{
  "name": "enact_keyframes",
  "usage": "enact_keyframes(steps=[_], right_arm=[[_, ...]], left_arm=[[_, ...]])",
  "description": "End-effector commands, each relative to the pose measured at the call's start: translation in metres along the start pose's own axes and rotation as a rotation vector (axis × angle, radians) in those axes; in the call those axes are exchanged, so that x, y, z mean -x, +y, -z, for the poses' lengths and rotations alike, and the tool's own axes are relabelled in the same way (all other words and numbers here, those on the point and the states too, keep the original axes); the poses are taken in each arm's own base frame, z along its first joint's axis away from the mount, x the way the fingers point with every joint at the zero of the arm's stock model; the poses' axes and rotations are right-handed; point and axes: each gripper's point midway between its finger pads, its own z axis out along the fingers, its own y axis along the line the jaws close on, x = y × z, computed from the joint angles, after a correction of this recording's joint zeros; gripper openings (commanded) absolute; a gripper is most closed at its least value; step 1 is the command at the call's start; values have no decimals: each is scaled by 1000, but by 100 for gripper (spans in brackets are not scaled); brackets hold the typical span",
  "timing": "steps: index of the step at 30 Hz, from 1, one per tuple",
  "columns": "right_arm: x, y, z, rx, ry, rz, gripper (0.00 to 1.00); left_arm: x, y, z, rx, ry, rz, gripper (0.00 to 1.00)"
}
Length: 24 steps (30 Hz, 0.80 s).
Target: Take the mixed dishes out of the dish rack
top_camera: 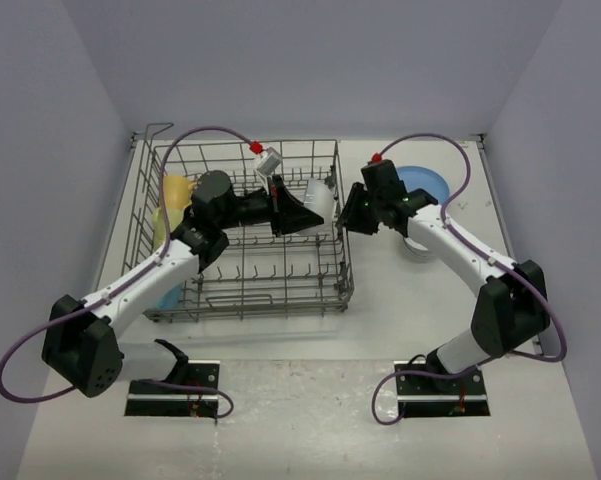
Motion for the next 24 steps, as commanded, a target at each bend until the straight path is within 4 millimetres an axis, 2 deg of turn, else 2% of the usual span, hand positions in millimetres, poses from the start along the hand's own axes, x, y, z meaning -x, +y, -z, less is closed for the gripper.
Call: enact_keyframes(steps=[1,2,3,4,5,6,7,9,10,11,12,13,14,15,17,18,19,21,23,24], right_arm=[[60,25,39,35,-169,15,39],[68,34,54,60,-199,34,46],[82,54,75,120,-233,51,62],[90,60,88,134,-258,56,69],[93,60,100,118,-260,53,74],[108,71,121,135,-316,59,78],[109,70,130,128,-318,63,86],[115,83,156,174,-350,103,94],[114,80,162,163,-346,139,99],[110,86,167,182,-334,169,99],[109,94,178,213,-329,201,99],[103,90,178,192,-303,237,99],[100,96,183,202,-303,266,99],[98,99,184,211,-295,289,99],[91,101,185,209,-281,351,99],[89,103,184,205,-273,372,99],[84,101,182,187,-256,414,99],[81,101,174,168,-237,463,99],[79,99,167,142,-221,476,99],[76,96,156,120,-188,482,99]], left_arm=[[32,-7,20,143,34,-387,0],[32,-5,26,176,37,-422,0],[35,0,31,218,33,-473,0],[33,-3,38,221,40,-550,0],[24,5,45,237,91,-666,0],[24,12,50,277,101,-716,0],[25,14,55,293,109,-801,0],[22,23,59,324,149,-844,0],[16,33,59,336,199,-853,0],[26,31,56,342,201,-878,0],[27,34,52,357,227,-887,0],[18,48,48,374,294,-888,0],[32,51,45,426,303,-927,0],[20,57,34,410,372,-966,0],[18,67,33,470,427,-1007,0],[19,66,24,452,443,-1026,0],[14,66,24,431,487,-1041,0],[13,57,10,373,509,-1060,0],[9,54,6,339,537,-1087,0],[7,51,1,325,543,-1103,0]])
